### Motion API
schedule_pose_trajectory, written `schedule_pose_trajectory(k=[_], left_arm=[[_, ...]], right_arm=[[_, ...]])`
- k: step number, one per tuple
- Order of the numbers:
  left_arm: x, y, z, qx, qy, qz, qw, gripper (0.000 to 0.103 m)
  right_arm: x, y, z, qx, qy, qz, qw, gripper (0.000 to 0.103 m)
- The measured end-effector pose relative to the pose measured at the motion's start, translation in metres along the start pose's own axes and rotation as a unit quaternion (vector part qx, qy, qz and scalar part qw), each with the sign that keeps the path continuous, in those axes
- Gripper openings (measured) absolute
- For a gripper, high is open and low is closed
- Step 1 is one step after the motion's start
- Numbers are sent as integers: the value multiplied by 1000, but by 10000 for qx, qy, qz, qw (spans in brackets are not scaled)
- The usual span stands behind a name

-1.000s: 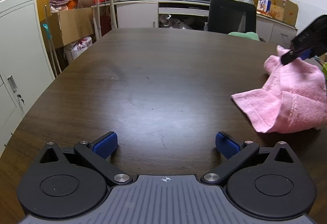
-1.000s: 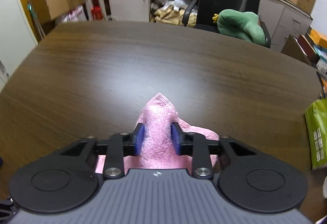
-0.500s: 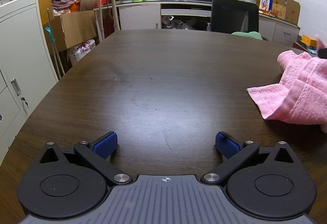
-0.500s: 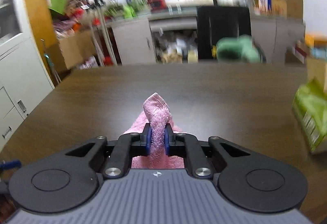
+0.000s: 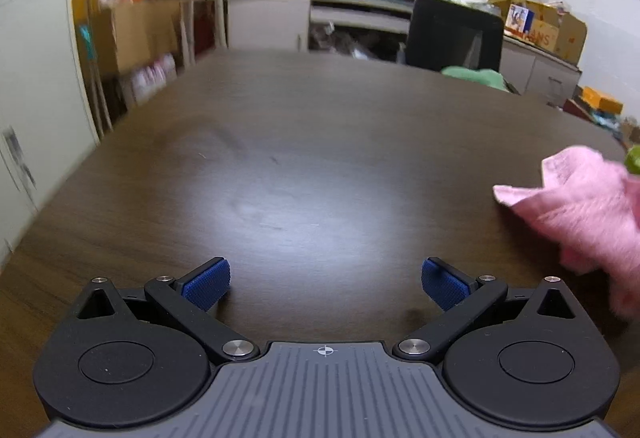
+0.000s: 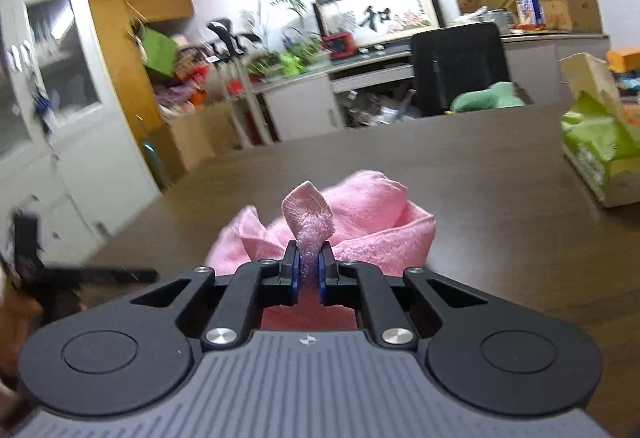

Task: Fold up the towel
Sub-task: 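Lift the towel corner with the right tool while the left tool pinches another corner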

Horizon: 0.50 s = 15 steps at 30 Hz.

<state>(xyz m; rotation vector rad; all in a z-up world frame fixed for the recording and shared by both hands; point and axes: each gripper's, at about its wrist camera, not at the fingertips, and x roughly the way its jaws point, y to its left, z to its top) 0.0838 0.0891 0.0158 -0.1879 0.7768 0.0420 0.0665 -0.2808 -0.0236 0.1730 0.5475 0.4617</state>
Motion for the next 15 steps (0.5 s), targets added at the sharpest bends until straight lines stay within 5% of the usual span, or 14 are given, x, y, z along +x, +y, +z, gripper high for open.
schedule_pose_trajectory(k=[15], left_arm=[[42,-68,50,20,627,-636,9960,103]], right_arm=[[25,11,-17,-81,663,-1142,9912,10]])
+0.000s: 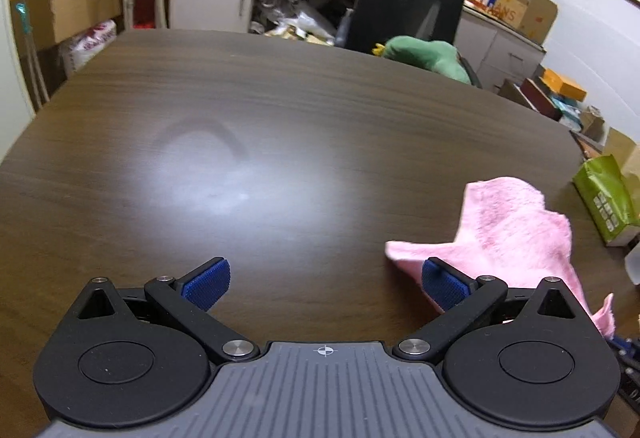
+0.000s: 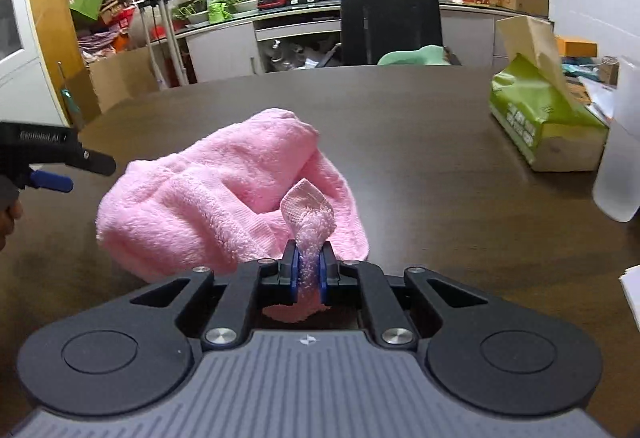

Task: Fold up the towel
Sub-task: 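Lift the towel corner with the right tool while the left tool pinches another corner, then raise the towel with both tools, letting it unfold and hang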

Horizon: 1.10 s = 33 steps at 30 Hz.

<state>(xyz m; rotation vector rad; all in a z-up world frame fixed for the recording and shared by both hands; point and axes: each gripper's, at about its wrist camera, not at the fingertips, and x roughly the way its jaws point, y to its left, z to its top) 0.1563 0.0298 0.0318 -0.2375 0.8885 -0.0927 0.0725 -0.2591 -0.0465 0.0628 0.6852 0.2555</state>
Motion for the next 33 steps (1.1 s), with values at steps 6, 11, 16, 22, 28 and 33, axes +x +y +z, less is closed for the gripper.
schedule_pose_trajectory(k=[6,11,16,22,28,33], left_arm=[[15,-5,11,-314,351,-573,9972,103],[29,-18,15,-372,646,-804,9940,102],[36,-25,9,-492,889,-1129,9884,93],[40,-34,11,-552,1011,-1275,9851,66],[34,-51,10,-230,658,-1041,9921,45],[23,-53,6,-51,276,-870,9958,12]], right_arm=[[0,5,-2,-131,-8,-95,9999,11],[-3,11,-3,-268,-49,-166,9995,14],[-4,15,-4,-452,-93,-312,9984,16],[-6,15,-4,-470,-149,-380,9981,17],[-4,18,-5,-567,-154,-438,9973,17],[-4,19,-5,-578,-195,-451,9971,17]])
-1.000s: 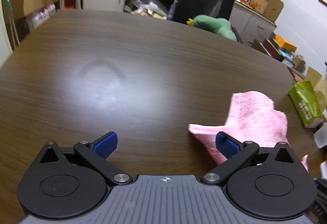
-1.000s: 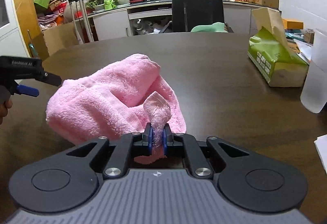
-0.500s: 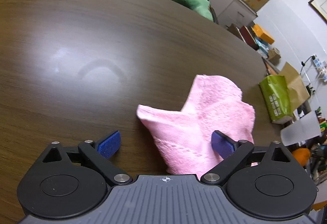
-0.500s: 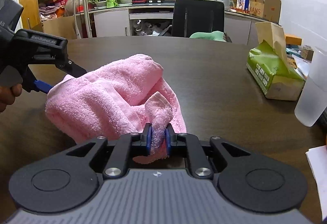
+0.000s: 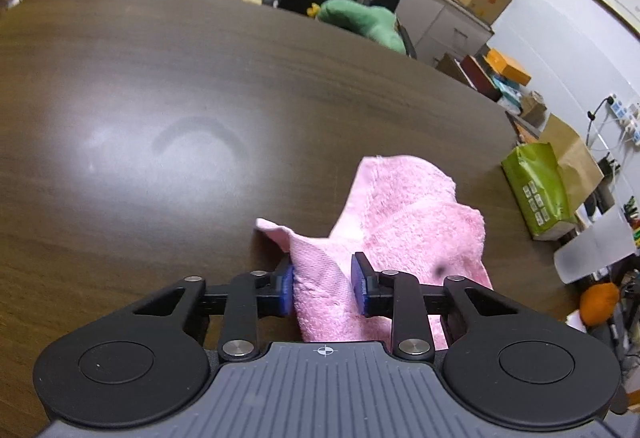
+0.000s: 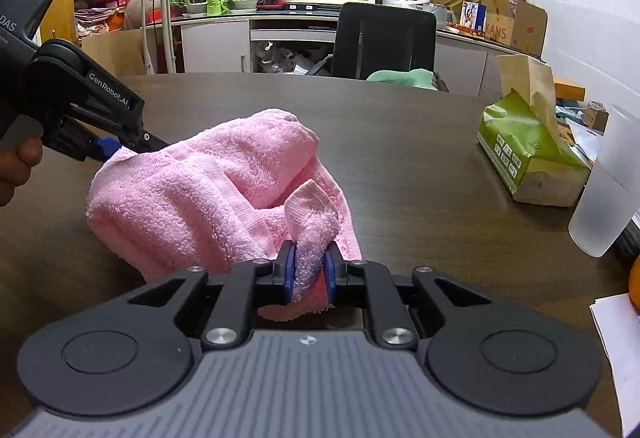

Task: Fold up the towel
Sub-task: 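Raise the towel with both tools, letting it unfold and hang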

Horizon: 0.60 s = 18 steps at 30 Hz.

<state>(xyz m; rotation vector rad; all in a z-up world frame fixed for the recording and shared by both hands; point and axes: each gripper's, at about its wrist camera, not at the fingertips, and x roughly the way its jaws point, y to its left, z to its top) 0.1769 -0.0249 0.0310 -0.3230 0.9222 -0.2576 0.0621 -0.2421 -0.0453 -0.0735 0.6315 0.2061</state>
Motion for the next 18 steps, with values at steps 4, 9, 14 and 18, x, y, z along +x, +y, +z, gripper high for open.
schedule_pose_trajectory(k=[4,9,14,18], left_arm=[[-13,-3,-6,114,-336,144,9993,6],[-48,-9,-14,257,-1013,157,9944,4],[-101,-7,-22,152,-1650,-189,9860,4],[-150,-9,-37,292,-2189,-299,9749,4]], right_arm=[[-2,-5,0,139,-103,-5,9998,15],[-11,-15,1,477,-428,147,9978,10],[-36,-31,1,1018,-1251,623,9849,9],[-58,-31,4,1244,-1732,961,9723,8]])
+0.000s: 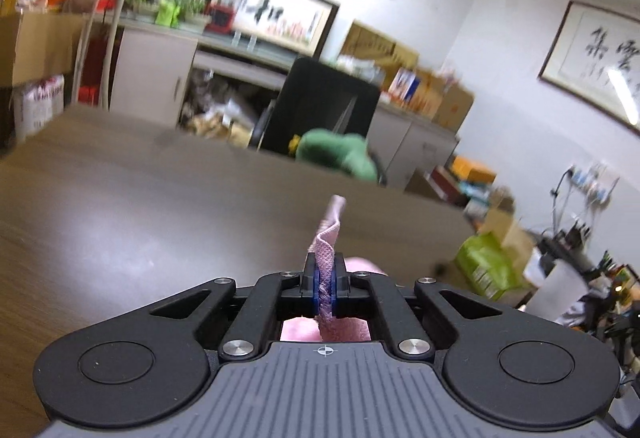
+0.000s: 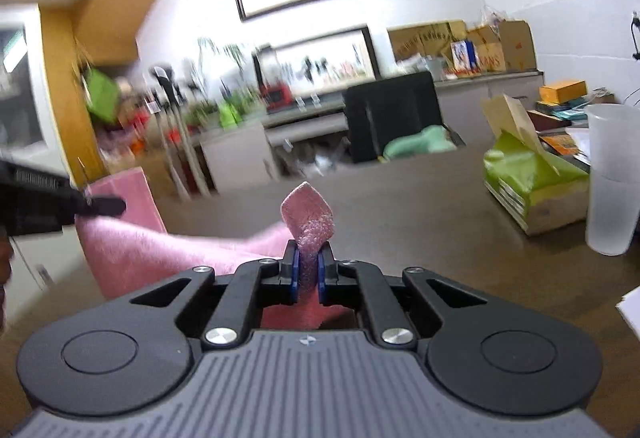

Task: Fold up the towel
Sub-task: 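Raise the towel with both tools, letting it unfold and hang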

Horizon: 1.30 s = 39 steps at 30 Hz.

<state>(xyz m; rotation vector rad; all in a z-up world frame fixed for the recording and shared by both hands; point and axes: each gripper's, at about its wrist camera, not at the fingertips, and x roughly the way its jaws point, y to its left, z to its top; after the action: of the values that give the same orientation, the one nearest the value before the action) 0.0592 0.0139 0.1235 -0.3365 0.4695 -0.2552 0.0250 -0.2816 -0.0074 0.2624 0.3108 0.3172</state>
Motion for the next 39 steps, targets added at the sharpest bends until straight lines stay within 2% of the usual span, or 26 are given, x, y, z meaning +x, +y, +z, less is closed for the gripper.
schedule_pose_trajectory(k=[3,6,10,12,15,17,19,21,23,27,28,32,36,39], left_arm=[[-28,-6,1,94,-338,-28,9994,4],[-79,-17,7,266,-1053,-43,9941,4],[-95,-31,21,368,-1543,134,9872,5],[-82,-34,33,374,-1572,321,9863,5],[-60,-29,49,289,-1522,515,9866,5],[-28,-24,73,224,-1595,1034,9815,4],[-5,-21,103,186,-1772,1395,9741,4],[-3,-18,114,163,-1857,1410,9723,4],[-1,-14,127,134,-1954,1379,9709,4],[-1,-6,109,419,-1791,1223,9753,5],[5,0,95,434,-1397,1006,9841,6],[6,17,42,325,-680,755,9943,6],[-1,43,0,33,-436,615,9971,7],[6,68,-16,-273,-187,598,9977,7]], right_arm=[[-31,20,7,-34,-521,237,9984,8],[-55,37,17,-112,-918,370,9950,8],[-71,62,47,-416,-1311,312,9900,8],[-66,70,63,-596,-1352,187,9889,8],[-36,79,93,-792,-1284,-91,9885,8],[-5,87,116,-1033,-1344,-546,9840,8],[20,89,136,-1128,-1383,-787,9808,8],[36,87,151,-1053,-1447,-818,9805,8],[45,82,160,-968,-1429,-673,9827,8],[41,88,144,-1144,-1261,-387,9846,8],[39,91,140,-1296,-1205,-348,9836,8],[39,109,141,-1704,-996,-180,9802,8],[52,135,160,-1942,-807,-89,9776,8],[67,153,174,-2005,-755,-85,9768,8]])
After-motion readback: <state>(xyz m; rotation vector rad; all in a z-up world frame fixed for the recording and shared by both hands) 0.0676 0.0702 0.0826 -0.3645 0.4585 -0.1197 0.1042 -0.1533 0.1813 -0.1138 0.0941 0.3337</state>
